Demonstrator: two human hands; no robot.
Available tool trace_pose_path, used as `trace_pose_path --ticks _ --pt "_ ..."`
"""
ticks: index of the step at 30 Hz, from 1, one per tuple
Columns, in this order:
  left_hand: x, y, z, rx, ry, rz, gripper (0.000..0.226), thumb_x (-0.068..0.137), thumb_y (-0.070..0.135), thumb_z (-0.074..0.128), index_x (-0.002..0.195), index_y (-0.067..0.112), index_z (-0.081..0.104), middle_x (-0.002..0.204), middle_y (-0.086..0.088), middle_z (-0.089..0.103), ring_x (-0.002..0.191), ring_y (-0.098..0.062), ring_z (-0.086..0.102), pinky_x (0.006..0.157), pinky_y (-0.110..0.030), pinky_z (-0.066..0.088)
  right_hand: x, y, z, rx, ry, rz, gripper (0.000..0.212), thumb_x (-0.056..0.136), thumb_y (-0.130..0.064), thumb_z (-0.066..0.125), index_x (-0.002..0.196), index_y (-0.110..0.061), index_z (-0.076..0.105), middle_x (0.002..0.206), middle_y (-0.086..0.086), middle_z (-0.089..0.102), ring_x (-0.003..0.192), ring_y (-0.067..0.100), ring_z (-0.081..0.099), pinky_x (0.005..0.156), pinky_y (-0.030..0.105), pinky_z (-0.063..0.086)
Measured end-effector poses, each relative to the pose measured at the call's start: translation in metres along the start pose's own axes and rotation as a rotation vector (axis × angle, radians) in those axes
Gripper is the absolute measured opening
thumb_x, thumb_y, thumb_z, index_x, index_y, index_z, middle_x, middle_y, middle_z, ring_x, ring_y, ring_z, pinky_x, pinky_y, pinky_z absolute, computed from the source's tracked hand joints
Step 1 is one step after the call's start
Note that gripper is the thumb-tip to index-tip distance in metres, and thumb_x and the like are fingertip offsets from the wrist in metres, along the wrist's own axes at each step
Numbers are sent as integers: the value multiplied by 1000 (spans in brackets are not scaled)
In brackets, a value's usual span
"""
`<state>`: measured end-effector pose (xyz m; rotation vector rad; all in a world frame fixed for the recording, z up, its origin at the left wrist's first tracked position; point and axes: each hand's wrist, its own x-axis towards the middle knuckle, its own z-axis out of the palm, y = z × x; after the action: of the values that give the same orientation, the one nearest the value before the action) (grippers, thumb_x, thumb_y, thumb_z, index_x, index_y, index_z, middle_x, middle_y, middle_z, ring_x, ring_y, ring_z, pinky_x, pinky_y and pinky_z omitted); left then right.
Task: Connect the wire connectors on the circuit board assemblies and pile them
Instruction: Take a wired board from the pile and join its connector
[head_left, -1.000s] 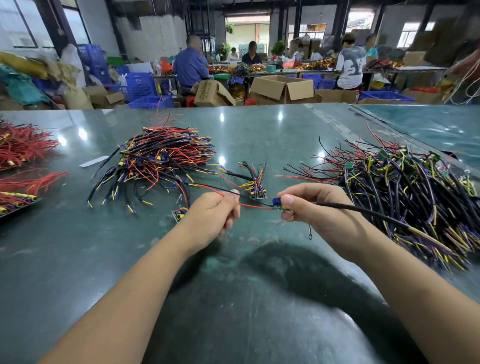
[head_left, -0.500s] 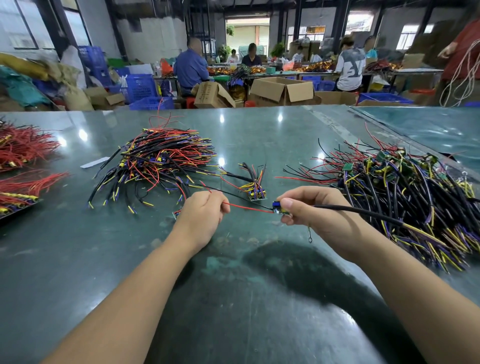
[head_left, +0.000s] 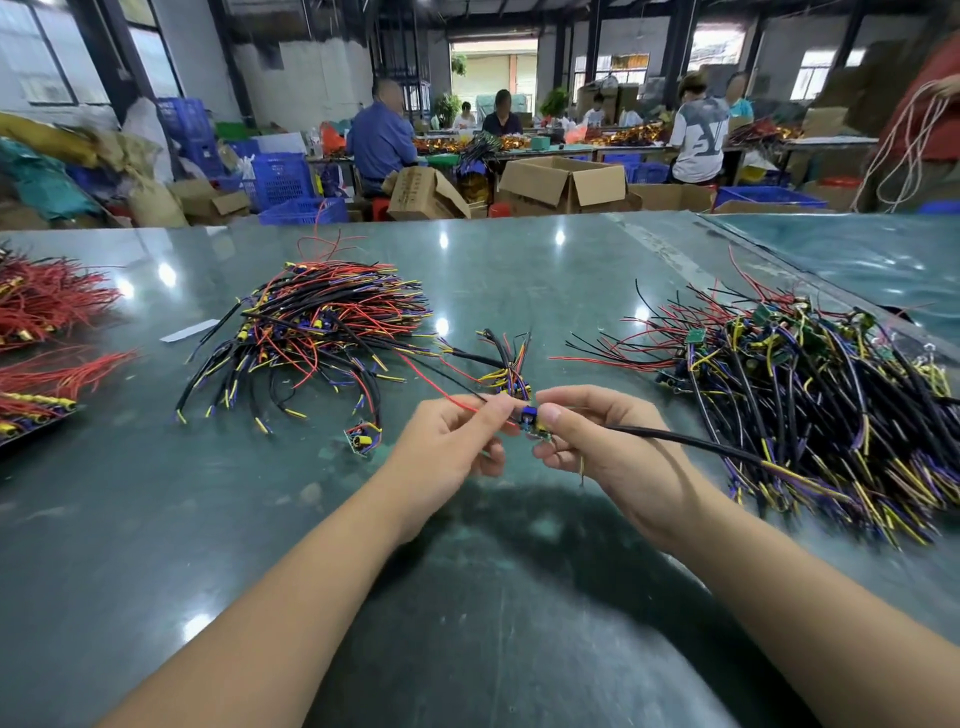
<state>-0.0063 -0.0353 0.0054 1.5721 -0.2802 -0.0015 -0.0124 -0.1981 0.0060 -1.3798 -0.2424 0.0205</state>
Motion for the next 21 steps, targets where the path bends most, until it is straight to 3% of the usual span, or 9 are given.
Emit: trace_pose_path --ticks 3,7,10,13,16,21 --pt "4 -1 -4 -41 114 27 27 96 19 49 84 14 73 69 5 68 58 -5 58 57 -18 52 0 1 -1 -133 71 -51 6 87 -15 64 89 -16 69 79 -1 71 74 12 65 70 24 55" --pt "7 3 -11 -154 169 -2 28 97 21 47 83 14 70 65 0 69 58 -6 65 56 -16 52 0 -2 -3 -162 102 -126 10 88 -10 63 80 -13 67 66 -3 62 65 10 56 61 18 47" --pt "4 1 -9 -159 101 6 17 77 31 67 86 18 71 72 3 69 63 -8 65 59 -19 53 -3 -2 -1 -119 55 -128 15 88 -3 61 77 -12 66 64 2 62 61 13 55 61 22 47" --pt "2 1 -8 -203 90 0 18 62 23 74 79 15 74 71 -2 68 63 -9 64 61 -18 54 -5 0 2 -82 -3 -98 13 88 -2 61 79 -10 66 66 4 65 61 13 58 60 21 49" --pt "3 5 -10 -325 84 -23 13 63 17 71 75 13 75 73 -4 70 62 -10 65 59 -17 54 -4 -1 2 59 -1 -50 8 85 -3 63 82 -10 64 69 7 67 62 13 62 59 19 50" --pt "2 14 -10 -567 -30 10 16 64 17 70 78 13 77 77 -4 73 64 -9 68 59 -17 55 -2 -7 0 385 -84 69 5 71 -12 67 68 -14 70 70 8 69 62 10 65 60 17 53"
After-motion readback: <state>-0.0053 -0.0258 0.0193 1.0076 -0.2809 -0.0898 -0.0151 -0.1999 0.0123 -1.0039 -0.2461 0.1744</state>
